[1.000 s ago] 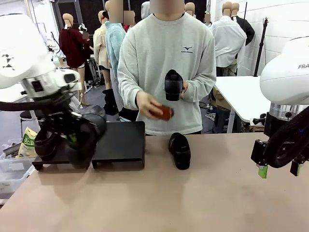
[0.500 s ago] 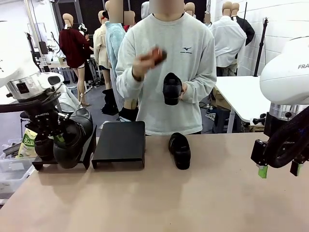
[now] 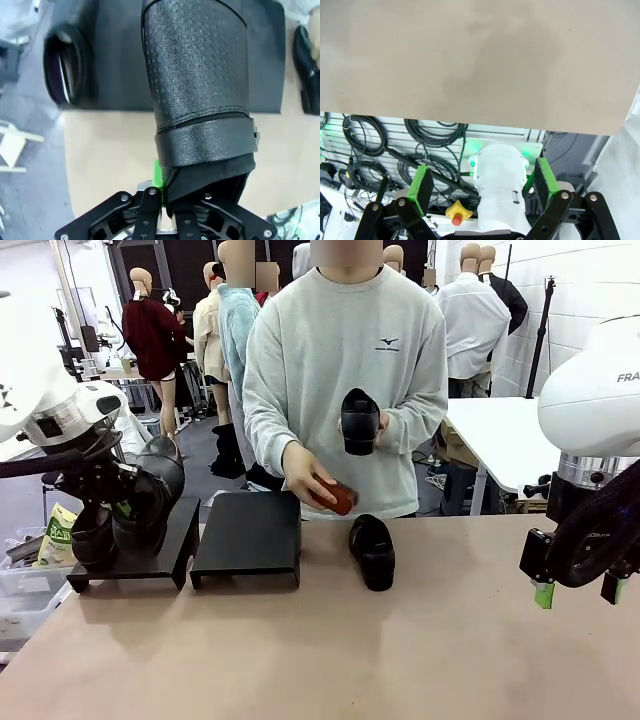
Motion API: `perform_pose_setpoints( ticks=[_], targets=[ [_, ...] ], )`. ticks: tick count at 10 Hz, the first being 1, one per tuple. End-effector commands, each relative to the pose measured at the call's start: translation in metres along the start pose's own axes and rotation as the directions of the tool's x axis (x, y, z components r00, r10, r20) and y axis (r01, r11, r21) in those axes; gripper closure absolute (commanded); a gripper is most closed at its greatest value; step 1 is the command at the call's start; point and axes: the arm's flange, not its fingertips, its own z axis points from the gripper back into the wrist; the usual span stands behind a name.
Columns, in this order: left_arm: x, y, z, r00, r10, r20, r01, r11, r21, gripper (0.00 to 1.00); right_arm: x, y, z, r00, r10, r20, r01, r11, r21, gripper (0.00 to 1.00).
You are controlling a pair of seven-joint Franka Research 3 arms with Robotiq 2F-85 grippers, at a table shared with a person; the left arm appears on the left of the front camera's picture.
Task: Organize the shoes by placing them on the stand.
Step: Place the Shoe from the middle of the table onto the Shoes Stand.
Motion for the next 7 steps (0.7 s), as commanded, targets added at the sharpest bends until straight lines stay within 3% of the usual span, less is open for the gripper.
perform_pose_setpoints(
  ticks=[1, 3, 7],
  targets=[
    [0.022, 0.020, -0.022, 0.998, -0.048, 0.035, 0.049, 0.999, -0.008, 1.00, -0.001, 0.000, 0.001, 1.000, 0.013, -0.007, -0.013, 1.000, 0.002, 0.00],
    [0.033, 0.031, -0.038, 1.000, -0.013, -0.023, 0.011, 0.997, -0.081, 1.00, -0.001, 0.000, 0.001, 1.000, 0.013, -0.007, -0.013, 1.000, 0.002, 0.00],
    [0.054, 0.050, -0.055, 0.996, -0.030, -0.082, 0.019, 0.993, -0.120, 1.00, -0.001, 0.000, 0.001, 1.000, 0.013, -0.007, -0.013, 1.000, 0.002, 0.00]
  ],
)
